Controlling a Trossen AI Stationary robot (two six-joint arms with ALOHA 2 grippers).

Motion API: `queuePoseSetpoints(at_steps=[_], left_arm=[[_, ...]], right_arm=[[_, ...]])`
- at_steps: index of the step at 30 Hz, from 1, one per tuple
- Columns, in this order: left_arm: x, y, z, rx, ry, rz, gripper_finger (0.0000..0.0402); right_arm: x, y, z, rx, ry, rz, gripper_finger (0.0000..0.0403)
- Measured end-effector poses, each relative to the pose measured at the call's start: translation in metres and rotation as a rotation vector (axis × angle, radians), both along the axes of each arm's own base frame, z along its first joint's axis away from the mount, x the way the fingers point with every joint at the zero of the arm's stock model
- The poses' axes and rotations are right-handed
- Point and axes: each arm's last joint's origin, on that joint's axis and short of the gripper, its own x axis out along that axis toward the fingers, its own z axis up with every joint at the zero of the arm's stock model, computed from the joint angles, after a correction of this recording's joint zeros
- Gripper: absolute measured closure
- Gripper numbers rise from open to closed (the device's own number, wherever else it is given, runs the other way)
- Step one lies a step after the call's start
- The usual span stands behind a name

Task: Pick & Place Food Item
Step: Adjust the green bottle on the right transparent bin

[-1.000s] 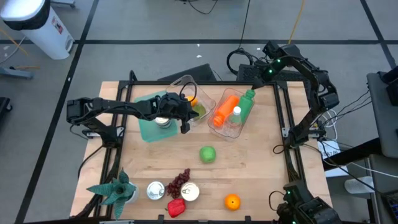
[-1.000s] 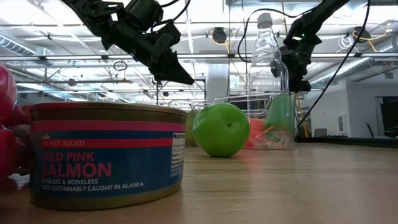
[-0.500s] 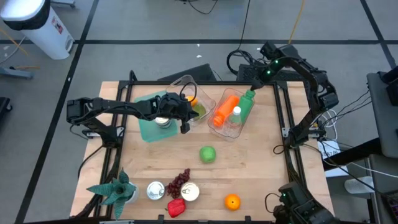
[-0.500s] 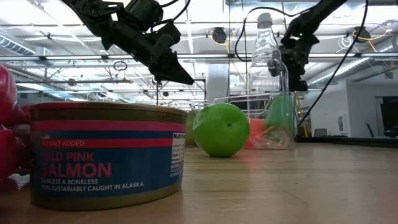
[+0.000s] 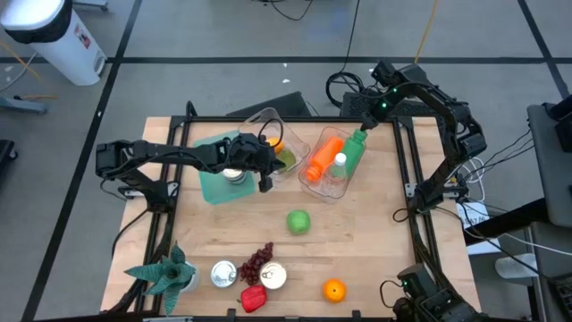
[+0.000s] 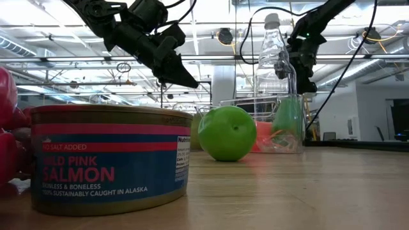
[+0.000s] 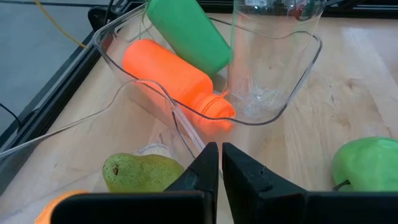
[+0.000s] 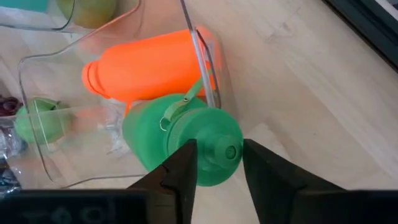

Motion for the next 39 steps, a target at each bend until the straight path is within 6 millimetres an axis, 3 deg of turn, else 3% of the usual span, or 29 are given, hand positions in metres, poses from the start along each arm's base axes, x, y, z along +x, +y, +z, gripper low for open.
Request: queuePoseSetpoints(at_steps=[9,19,39], left_arm=[[0.0,0.0,0.0,0.003,0.002,-0.002,0.0371],[-0.001,0.004,0.0,0.005,0.002,0.011,0.0371],[-0.001,0.005,0.0,0.0,-0.001,0.016,0.0371]], right_arm=[[0.0,0.002,0.003,-0.011,0.0,0.006,0.0337],[0.005,0.018,0.021,-0.071,-0.025,0.014,0.0368],[0.054,0.054,0.025,-0.261,0.169,0.119,0.0372]])
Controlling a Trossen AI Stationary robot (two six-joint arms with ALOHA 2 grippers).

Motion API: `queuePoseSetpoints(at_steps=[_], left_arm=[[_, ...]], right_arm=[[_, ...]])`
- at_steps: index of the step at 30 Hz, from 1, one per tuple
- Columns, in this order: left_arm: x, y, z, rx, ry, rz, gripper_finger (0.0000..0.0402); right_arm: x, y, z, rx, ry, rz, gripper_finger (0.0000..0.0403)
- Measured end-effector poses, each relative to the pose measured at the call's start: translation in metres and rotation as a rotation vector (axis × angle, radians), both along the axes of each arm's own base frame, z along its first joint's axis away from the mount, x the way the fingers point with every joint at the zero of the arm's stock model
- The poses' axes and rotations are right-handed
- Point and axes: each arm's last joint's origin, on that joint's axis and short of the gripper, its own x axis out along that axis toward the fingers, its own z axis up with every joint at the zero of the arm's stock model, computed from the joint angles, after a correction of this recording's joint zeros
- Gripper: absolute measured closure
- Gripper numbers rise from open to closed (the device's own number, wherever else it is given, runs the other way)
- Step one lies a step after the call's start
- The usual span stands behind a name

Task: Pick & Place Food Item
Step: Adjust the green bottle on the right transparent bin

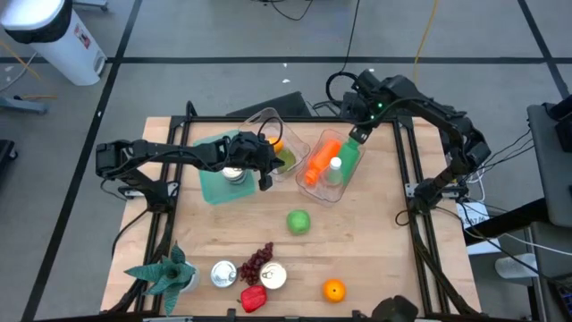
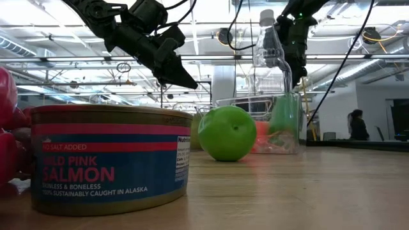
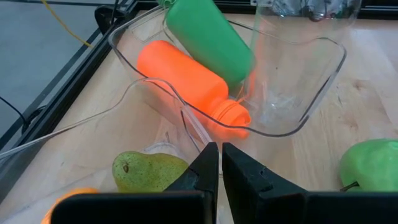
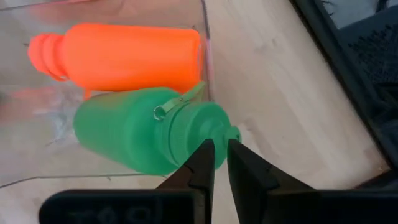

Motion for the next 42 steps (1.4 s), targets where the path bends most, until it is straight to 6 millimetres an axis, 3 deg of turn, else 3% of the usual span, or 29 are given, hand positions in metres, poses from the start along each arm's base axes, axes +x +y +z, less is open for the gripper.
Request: queuePoseSetpoints(at_steps=[8,14,26,31,42], left_arm=[[0.0,0.0,0.0,-0.001,0.0,0.001,0.0371],[0.0,0.0,0.0,-0.003,0.0,0.002,0.0371],[0.0,0.0,0.0,-0.002,0.001,0.001,0.0371],[0.0,0.0,0.0,0.0,0.001,-0.001,0.0371],[0.0,0.0,0.0,0.002,0.001,-0.002,0.0371]], right_arm=[[0.006,0.004,0.003,-0.038,-0.019,0.019,0.0372],[0.0,-0.005,0.004,-0.063,-0.032,0.004,0.036],[-0.052,-0.04,-0.002,0.194,-0.244,-0.131,0.023],[-0.048,-0.046,-0.013,0.247,-0.29,-0.051,0.0228],[-0.039,-0.051,-0.03,0.268,-0.206,0.001,0.0244]])
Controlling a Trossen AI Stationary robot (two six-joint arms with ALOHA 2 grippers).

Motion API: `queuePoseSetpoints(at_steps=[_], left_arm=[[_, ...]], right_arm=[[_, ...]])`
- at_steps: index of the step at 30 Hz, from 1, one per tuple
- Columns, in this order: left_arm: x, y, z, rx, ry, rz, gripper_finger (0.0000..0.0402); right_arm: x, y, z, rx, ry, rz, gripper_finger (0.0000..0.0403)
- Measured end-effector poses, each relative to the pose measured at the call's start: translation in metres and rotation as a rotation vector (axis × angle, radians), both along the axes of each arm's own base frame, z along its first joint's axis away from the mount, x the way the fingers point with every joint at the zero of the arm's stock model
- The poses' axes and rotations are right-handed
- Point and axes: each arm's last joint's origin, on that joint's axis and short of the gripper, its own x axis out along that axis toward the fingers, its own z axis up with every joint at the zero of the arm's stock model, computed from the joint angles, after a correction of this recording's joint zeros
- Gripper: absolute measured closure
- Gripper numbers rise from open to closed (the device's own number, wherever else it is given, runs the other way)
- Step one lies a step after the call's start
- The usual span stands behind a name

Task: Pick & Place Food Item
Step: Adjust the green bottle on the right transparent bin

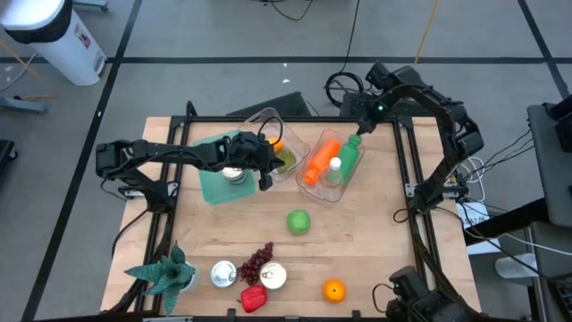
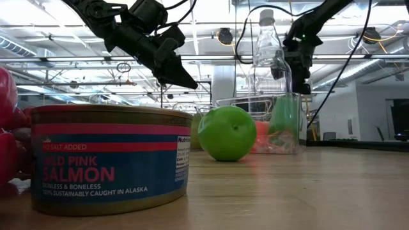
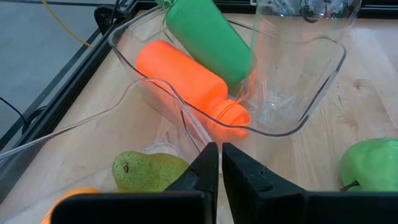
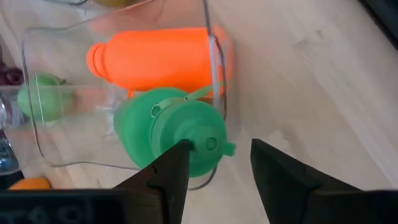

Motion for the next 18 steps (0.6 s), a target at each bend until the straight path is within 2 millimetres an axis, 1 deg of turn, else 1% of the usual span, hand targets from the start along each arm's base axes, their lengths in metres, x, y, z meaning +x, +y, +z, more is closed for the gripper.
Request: queuePoseSetpoints(at_steps=[7,13,18], left_arm=[[0.0,0.0,0.0,0.002,0.0,-0.001,0.0371],[0.0,0.0,0.0,0.009,0.001,-0.004,0.0371],[0.0,0.0,0.0,0.009,0.001,-0.004,0.0371]], right_arm=[[0.003,0.003,-0.0001,-0.007,0.0,0.045,0.0265],[0.0061,0.0017,0.0002,-0.032,-0.015,0.047,0.0287],[0.0063,0.0015,0.0003,-0.034,-0.017,0.047,0.0291]])
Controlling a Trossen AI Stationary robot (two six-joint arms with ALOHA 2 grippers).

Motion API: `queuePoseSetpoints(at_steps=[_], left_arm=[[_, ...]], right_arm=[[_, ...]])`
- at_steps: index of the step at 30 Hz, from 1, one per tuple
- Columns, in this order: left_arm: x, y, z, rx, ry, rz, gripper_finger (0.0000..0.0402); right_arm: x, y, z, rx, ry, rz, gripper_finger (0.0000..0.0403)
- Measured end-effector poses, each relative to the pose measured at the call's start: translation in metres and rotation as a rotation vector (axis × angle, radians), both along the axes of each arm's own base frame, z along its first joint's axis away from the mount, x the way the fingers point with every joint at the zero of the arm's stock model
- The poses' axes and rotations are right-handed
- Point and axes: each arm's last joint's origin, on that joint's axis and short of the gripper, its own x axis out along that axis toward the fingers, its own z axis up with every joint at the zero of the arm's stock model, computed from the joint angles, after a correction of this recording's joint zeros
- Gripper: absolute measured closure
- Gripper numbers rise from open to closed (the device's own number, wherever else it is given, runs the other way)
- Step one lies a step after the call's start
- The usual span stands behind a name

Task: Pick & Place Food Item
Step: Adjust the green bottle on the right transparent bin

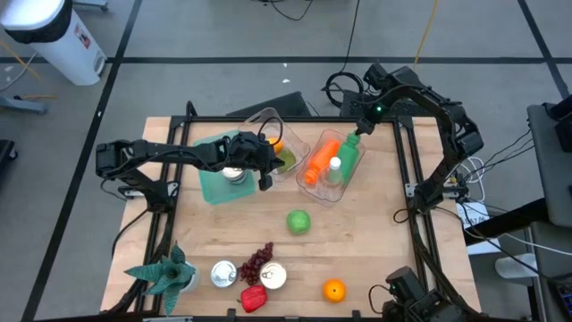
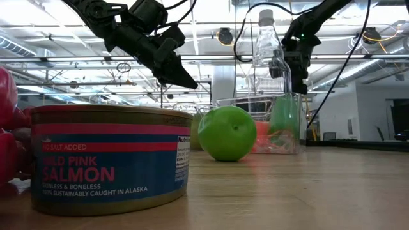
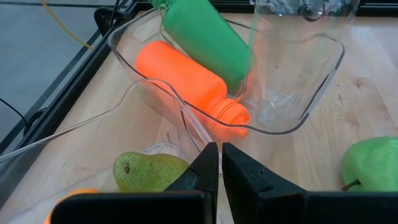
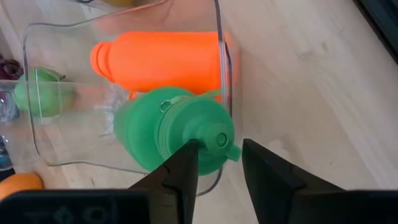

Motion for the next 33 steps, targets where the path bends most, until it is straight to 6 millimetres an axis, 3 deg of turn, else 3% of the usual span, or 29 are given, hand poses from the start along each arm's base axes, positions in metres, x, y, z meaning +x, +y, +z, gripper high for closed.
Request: queuePoseSetpoints(at_steps=[15,23,33], left_arm=[[0.0,0.0,-0.001,-0.004,0.006,0.001,0.0371],[0.0,0.0,-0.001,-0.004,0.007,0.002,0.0371],[0.0,0.0,-0.001,-0.003,0.007,0.001,0.0371]], right_arm=[[0.002,-0.004,0.001,-0.038,-0.026,-0.003,0.0294],[0.006,-0.001,0.002,-0.048,-0.031,0.01,0.0345],[0.019,0.014,0.019,-0.152,-0.053,0.052,0.0394]])
